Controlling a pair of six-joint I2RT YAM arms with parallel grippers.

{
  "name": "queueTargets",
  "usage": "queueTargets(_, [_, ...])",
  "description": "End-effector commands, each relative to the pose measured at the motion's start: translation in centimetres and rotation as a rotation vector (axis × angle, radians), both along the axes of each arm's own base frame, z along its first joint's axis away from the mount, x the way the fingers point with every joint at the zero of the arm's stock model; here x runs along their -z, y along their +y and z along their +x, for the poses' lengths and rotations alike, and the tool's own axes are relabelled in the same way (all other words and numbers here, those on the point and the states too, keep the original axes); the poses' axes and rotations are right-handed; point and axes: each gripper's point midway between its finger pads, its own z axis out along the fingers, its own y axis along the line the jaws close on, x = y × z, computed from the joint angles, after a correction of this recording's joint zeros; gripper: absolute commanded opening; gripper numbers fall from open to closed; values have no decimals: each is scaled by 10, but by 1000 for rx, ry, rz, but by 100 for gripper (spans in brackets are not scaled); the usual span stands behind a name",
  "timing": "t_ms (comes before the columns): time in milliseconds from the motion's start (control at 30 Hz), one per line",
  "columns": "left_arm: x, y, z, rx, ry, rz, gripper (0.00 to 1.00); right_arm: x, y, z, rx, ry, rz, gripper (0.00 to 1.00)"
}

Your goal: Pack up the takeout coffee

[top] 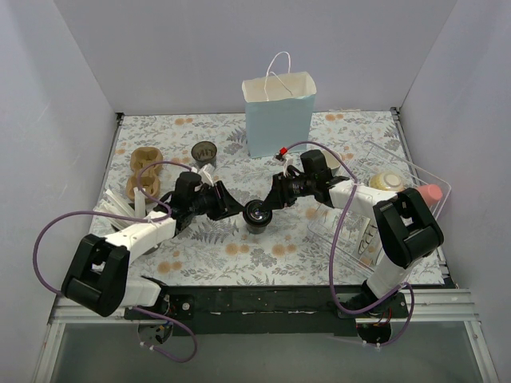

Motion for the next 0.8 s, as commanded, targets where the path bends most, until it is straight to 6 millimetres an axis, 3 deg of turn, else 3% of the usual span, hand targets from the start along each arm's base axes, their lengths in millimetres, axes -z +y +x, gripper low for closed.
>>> queueTargets(0, [6, -8, -9, 26, 11, -7, 32, 90, -44, -33, 47, 164, -324, 34])
queueTargets(267, [43, -6, -21, -21, 89, 36, 19, 100, -47, -40, 51, 189, -325, 34])
queueTargets(533, [100, 15, -51, -73, 210, 109, 15, 111, -53, -49, 77, 213, -330, 33])
queueTargets(667, [114, 17, -55, -81, 241, 114, 12, 111, -52, -47, 87, 201, -317, 33])
queueTargets(767, [105, 15, -48, -79, 222, 120, 15, 109, -53, -46, 91, 193, -323, 33])
